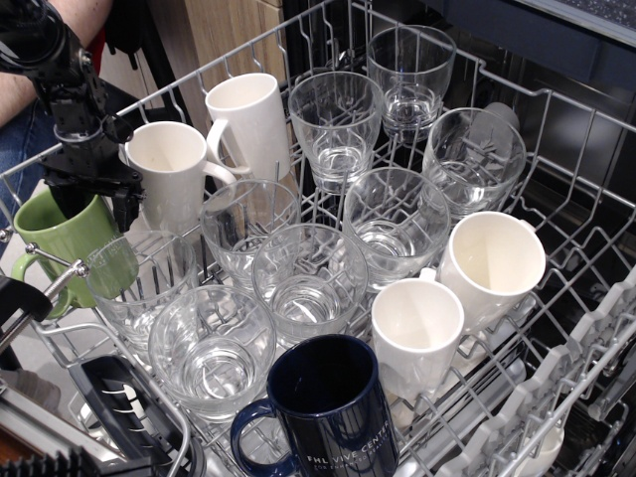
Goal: Pick up green mug
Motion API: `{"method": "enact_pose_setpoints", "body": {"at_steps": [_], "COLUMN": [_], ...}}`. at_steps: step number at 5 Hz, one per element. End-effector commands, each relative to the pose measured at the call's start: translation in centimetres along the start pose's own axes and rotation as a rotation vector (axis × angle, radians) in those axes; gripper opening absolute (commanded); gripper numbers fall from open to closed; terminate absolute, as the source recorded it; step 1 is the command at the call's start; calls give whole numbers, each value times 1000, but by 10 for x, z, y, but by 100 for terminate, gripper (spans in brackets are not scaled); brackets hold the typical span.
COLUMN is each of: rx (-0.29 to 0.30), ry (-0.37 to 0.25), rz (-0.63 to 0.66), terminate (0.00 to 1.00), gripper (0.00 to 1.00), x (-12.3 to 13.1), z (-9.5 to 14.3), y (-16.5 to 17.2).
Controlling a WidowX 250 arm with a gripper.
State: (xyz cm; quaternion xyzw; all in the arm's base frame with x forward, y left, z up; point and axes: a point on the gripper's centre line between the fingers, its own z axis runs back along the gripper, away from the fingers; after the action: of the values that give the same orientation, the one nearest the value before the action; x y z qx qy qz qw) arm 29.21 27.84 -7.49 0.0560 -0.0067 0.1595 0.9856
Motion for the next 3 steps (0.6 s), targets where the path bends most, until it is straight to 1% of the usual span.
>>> {"method": "enact_pose_setpoints", "body": {"at_steps": [1, 2, 3], "rx": [-33, -39, -49], "ry": [-31, -30, -59], "rz": [42, 51, 63], "terminate": [0, 0, 0], "gripper": [0, 0, 0], "x": [12, 10, 13], "z": [27, 35, 46], "y": [4, -1, -7]}}
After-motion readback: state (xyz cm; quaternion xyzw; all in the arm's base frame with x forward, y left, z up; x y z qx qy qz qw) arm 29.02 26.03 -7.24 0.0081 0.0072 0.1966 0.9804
